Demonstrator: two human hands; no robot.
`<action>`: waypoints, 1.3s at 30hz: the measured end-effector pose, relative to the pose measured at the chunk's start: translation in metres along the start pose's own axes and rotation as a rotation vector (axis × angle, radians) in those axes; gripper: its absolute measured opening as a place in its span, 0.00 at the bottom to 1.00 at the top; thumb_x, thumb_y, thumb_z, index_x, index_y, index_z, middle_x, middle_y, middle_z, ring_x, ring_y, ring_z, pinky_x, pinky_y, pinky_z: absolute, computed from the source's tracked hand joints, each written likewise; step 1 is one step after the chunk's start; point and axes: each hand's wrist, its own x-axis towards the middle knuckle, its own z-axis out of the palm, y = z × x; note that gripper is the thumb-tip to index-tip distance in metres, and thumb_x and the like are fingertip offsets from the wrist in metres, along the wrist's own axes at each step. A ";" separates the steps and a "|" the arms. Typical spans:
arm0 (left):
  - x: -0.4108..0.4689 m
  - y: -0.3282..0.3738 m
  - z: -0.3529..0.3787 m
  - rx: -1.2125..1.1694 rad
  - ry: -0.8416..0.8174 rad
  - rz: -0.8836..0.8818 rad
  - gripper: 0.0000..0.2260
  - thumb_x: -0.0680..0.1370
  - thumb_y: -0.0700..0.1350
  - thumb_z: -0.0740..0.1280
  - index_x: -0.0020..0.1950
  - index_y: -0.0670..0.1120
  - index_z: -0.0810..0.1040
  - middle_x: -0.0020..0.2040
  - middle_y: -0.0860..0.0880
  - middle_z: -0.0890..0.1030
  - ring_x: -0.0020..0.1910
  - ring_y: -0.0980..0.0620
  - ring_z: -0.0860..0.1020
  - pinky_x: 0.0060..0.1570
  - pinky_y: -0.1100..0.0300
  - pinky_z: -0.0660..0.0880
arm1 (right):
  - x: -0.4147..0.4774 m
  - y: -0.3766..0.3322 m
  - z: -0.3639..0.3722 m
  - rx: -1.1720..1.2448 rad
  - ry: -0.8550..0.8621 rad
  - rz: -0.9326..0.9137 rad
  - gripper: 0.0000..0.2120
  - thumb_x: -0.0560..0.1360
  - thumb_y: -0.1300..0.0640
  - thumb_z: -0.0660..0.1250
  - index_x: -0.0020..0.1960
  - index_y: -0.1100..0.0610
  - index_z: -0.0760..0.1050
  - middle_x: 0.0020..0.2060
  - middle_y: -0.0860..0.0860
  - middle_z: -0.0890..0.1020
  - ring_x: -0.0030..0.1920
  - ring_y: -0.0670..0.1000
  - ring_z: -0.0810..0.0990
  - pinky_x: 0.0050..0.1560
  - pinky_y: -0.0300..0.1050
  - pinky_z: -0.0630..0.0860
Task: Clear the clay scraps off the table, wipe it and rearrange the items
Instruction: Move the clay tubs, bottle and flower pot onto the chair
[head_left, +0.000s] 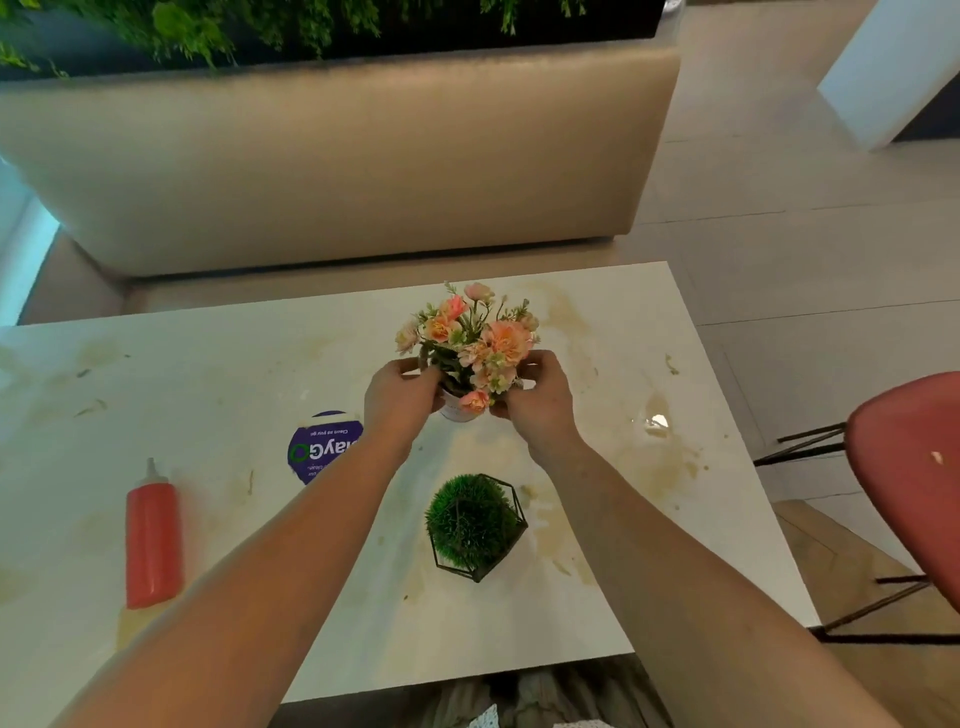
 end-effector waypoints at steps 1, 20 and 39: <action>-0.002 0.003 0.003 -0.027 -0.033 -0.001 0.12 0.79 0.48 0.70 0.60 0.44 0.83 0.45 0.48 0.87 0.40 0.52 0.87 0.54 0.48 0.84 | 0.001 -0.003 -0.005 0.019 0.009 -0.008 0.20 0.71 0.65 0.74 0.59 0.52 0.73 0.54 0.53 0.81 0.49 0.58 0.84 0.40 0.56 0.86; -0.102 0.078 0.208 0.216 -0.296 0.332 0.06 0.71 0.44 0.70 0.38 0.56 0.83 0.36 0.52 0.86 0.37 0.50 0.86 0.47 0.44 0.84 | 0.003 -0.033 -0.251 0.216 0.241 0.107 0.09 0.80 0.65 0.65 0.60 0.61 0.77 0.45 0.62 0.85 0.40 0.59 0.87 0.45 0.52 0.86; -0.224 0.089 0.507 0.243 -0.535 0.258 0.17 0.79 0.54 0.70 0.66 0.51 0.81 0.56 0.52 0.85 0.47 0.54 0.84 0.49 0.56 0.82 | 0.053 0.042 -0.559 0.366 0.421 0.136 0.08 0.80 0.69 0.61 0.54 0.61 0.77 0.54 0.63 0.81 0.50 0.61 0.84 0.40 0.51 0.84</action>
